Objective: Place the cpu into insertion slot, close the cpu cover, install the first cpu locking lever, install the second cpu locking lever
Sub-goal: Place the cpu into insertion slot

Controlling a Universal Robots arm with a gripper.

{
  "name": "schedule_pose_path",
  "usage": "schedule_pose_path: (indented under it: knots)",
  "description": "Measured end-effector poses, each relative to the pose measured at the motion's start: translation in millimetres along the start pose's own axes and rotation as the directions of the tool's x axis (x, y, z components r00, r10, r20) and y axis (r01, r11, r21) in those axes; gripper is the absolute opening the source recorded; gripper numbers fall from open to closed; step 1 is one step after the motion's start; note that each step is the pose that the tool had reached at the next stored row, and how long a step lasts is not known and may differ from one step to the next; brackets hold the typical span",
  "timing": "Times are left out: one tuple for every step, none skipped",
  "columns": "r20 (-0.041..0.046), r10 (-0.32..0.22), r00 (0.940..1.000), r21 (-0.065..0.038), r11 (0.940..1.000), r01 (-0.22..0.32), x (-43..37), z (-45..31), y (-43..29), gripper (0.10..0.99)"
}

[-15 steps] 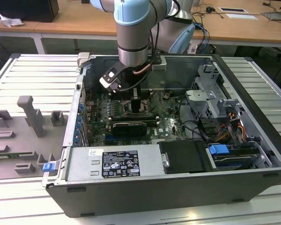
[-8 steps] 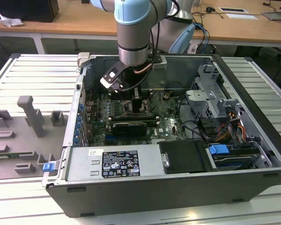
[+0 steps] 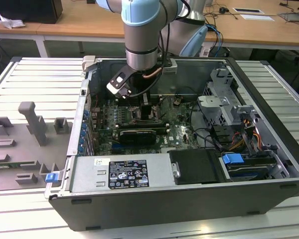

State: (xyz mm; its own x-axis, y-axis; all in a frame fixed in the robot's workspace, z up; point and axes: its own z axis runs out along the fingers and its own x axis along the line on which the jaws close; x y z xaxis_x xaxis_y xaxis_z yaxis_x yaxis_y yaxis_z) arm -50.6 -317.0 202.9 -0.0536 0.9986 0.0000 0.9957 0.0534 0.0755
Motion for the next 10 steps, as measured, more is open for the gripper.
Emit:
schedule_pose_path:
  knots:
    - [-0.0001, 0.000, 1.0000, 0.000, 1.0000, 0.000, 0.0, 0.0, 0.0, 0.541]
    - [-0.0001, 0.000, 1.0000, 0.000, 1.0000, 0.000, 0.0, 0.0, 0.0, 0.604]
    - [-0.0001, 0.000, 1.0000, 0.000, 1.0000, 0.000, 0.0, -0.4, 0.1, 0.604]
    - [0.0000, 0.000, 1.0000, 0.000, 1.0000, 0.000, 0.0, -0.8, 0.0, 0.604]
    - [0.0000, 0.000, 1.0000, 0.000, 1.0000, 0.000, 0.0, -1.5, 0.1, 0.604]
    - [0.0001, 0.000, 1.0000, 0.000, 1.0000, 0.000, 0.0, -4.6, 0.3, 0.604]
    - [0.0000, 0.000, 1.0000, 0.000, 1.0000, 0.000, 0.0, -6.4, 0.5, 0.604]
    - [-0.0001, 0.000, 1.0000, 0.001, 1.0000, 0.000, 0.0, -8.2, 0.7, 0.604]
    - [-0.0002, 0.000, 1.0000, 0.004, 1.0000, 0.000, 0.0, -9.2, 1.2, 0.592]
    - [-0.0006, 0.000, 1.0000, 0.009, 1.0000, 0.000, 0.0, -9.8, 1.9, 0.525]
